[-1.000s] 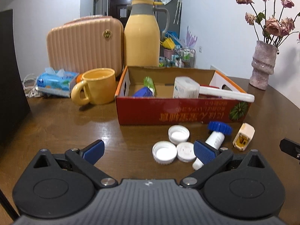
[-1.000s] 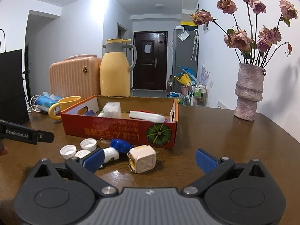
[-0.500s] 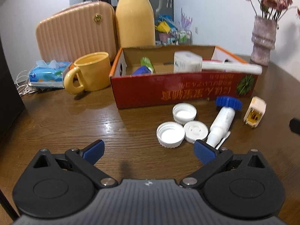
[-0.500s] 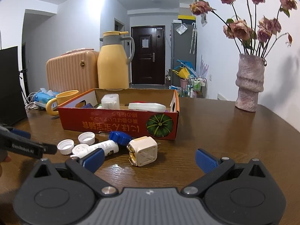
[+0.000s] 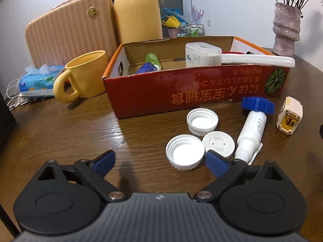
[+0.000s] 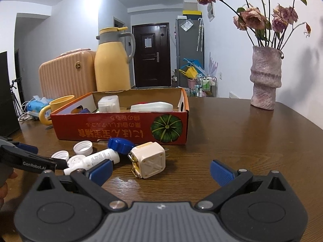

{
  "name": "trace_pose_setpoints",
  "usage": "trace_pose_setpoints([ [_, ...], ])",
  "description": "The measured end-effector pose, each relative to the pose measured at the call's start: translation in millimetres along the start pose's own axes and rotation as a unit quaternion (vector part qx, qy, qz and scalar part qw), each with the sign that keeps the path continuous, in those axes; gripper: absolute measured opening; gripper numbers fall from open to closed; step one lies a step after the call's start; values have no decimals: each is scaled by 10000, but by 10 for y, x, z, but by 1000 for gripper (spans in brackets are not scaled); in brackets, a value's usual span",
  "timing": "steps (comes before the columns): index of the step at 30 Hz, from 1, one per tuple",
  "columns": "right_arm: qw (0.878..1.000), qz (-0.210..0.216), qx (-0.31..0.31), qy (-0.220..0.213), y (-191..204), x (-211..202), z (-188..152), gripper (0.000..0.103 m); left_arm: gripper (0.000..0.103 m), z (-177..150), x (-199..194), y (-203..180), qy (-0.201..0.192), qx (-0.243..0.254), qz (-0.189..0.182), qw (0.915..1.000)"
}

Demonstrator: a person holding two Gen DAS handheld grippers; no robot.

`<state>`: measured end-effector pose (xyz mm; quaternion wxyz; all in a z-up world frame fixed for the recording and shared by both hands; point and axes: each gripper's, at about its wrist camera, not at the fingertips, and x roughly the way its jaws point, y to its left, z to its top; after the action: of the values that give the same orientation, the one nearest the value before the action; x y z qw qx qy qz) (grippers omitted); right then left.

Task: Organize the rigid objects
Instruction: 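Grasp the large white cap with the left gripper, then lift the large white cap with the left gripper while the right gripper grasps a small white cap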

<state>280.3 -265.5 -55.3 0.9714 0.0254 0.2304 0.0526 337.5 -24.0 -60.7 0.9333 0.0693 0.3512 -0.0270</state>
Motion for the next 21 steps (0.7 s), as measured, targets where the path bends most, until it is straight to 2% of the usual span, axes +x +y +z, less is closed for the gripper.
trace_pose_setpoints([
  [2, 10000, -6, 29, 21, -8, 20, -5, 103, 69, 17, 21, -7, -49, 18, -65, 10000],
  [4, 10000, -18, 47, 38, -13, 33, -10, 103, 42, 31, 45, -17, -65, 60, -171, 9998],
  [7, 10000, -37, 67, 37, -15, 35, -14, 103, 41, 39, 54, 1, -76, 47, -562, 9984],
  [21, 9997, 104, -171, -110, 280, 38, 107, 103, 41, 71, -100, 121, -435, -50, -482, 9979],
])
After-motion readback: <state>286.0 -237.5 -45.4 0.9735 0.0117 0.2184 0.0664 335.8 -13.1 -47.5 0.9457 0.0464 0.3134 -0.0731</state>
